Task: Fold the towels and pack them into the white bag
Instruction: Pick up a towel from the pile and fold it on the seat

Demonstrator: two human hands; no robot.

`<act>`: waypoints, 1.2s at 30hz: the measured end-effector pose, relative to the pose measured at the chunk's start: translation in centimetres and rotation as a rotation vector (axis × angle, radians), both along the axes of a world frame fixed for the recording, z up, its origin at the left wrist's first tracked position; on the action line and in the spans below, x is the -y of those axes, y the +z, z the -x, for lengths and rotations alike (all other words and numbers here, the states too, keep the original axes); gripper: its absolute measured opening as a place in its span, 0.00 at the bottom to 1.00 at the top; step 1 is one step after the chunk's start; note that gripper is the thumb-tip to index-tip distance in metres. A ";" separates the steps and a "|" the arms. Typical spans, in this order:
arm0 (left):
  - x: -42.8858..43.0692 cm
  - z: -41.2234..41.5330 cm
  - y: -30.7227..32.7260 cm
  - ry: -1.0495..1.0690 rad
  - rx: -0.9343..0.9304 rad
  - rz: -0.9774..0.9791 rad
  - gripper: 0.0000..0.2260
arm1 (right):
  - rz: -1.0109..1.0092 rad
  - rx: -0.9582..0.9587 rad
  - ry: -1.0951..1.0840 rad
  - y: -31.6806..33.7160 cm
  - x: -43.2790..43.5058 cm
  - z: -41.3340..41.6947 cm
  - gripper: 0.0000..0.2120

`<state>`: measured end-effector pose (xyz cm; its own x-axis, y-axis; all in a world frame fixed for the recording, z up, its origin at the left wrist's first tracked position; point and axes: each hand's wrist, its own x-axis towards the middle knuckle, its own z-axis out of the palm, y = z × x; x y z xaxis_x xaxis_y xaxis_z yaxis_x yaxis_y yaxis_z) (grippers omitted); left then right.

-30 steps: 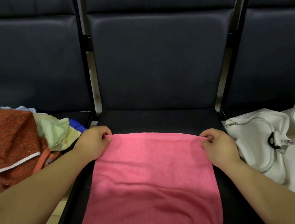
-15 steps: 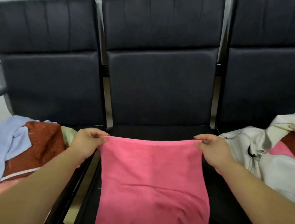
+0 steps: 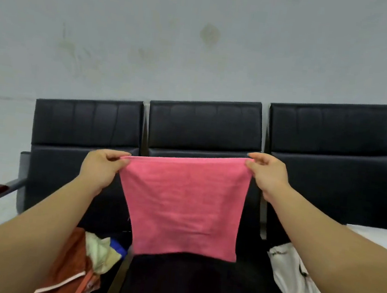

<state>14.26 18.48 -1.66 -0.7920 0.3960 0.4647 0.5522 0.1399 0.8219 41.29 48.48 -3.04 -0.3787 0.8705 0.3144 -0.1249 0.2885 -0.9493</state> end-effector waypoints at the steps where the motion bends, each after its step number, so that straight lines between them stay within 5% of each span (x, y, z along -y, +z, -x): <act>1: 0.0 -0.3 0.9 -0.001 -0.028 -0.018 0.09 | -0.018 -0.016 -0.006 1.0 -0.2 -0.2 0.10; 8: 3.1 -2.0 -4.6 -0.117 -0.015 0.127 0.10 | 0.019 0.022 0.122 -3.9 2.3 -4.7 0.11; 14: 8.1 -4.6 -20.0 -0.280 0.298 0.424 0.09 | 0.240 0.402 0.294 -19.1 5.2 -9.7 0.09; 18: 9.8 -5.7 -23.7 -0.443 0.513 0.651 0.07 | 0.395 0.675 0.437 -24.9 6.5 -11.6 0.09; 24: 9.1 -5.0 -25.1 -0.345 0.585 0.593 0.10 | 0.409 0.668 0.380 -25.6 6.3 -10.2 0.09; 36: 0.9 -1.2 -26.0 -0.005 0.321 0.344 0.10 | 0.230 0.493 0.092 -25.0 1.8 -3.3 0.08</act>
<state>15.42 17.57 -27.62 -0.8717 0.4885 0.0376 0.2793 0.4323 0.8574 44.57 46.73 -28.06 -0.5110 0.8520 -0.1138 0.3355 0.0758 -0.9390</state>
